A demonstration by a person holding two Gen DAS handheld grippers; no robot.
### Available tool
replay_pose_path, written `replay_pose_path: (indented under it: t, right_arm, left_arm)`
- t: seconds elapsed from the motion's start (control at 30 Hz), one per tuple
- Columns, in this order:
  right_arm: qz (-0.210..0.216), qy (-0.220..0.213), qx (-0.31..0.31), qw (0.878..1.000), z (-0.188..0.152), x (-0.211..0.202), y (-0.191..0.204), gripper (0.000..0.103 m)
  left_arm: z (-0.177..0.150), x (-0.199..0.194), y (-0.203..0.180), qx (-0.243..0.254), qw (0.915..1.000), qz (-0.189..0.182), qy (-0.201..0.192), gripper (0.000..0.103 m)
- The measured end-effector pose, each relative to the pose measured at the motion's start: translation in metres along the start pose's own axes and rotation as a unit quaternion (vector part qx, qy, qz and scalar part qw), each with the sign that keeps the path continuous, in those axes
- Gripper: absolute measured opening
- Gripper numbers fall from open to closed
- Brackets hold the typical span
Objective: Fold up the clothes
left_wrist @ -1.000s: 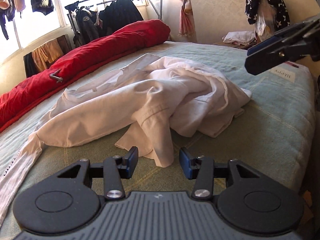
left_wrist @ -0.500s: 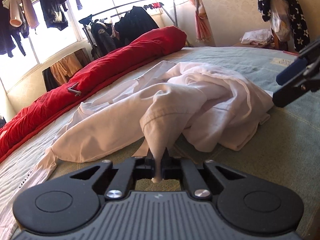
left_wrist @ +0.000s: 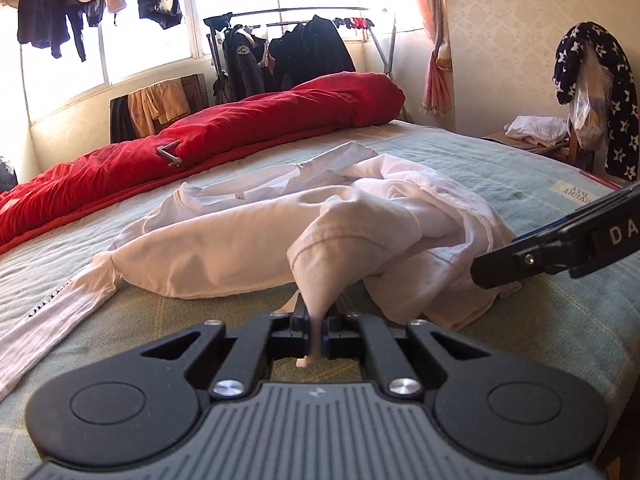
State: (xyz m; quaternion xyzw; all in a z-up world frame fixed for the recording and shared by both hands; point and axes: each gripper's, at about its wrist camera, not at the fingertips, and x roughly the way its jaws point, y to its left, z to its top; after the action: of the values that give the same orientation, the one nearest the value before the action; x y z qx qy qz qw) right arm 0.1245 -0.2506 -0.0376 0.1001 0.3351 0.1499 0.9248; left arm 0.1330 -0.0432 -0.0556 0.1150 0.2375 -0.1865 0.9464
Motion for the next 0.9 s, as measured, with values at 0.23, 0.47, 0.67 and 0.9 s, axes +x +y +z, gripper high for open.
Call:
replay_pose_path:
  t: [0.23,0.47,0.67,0.9]
  right_arm:
    - [-0.017,-0.028,0.066,0.997,0.010,-0.018,-0.057,0.067]
    - [0.012,0.001,0.201,0.980,-0.010,0.006,-0.131,0.043]
    - [0.072,-0.009,0.223,0.972,-0.009,0.026,-0.134,0.019]
    - [0.069,-0.027,0.182,0.980,0.004,0.019,-0.126,0.003]
  left_arm:
    - [-0.003,-0.008,0.006,-0.027,0.9996,-0.004,0.001,0.009]
    - [-0.003,-0.016,0.008,-0.048,0.9988,-0.009,0.006,0.010]
    - [-0.003,-0.018,0.006,-0.055,0.9984,-0.007,0.008,0.011]
    - [-0.004,-0.019,0.010,-0.056,0.9983,-0.006,0.011,0.019]
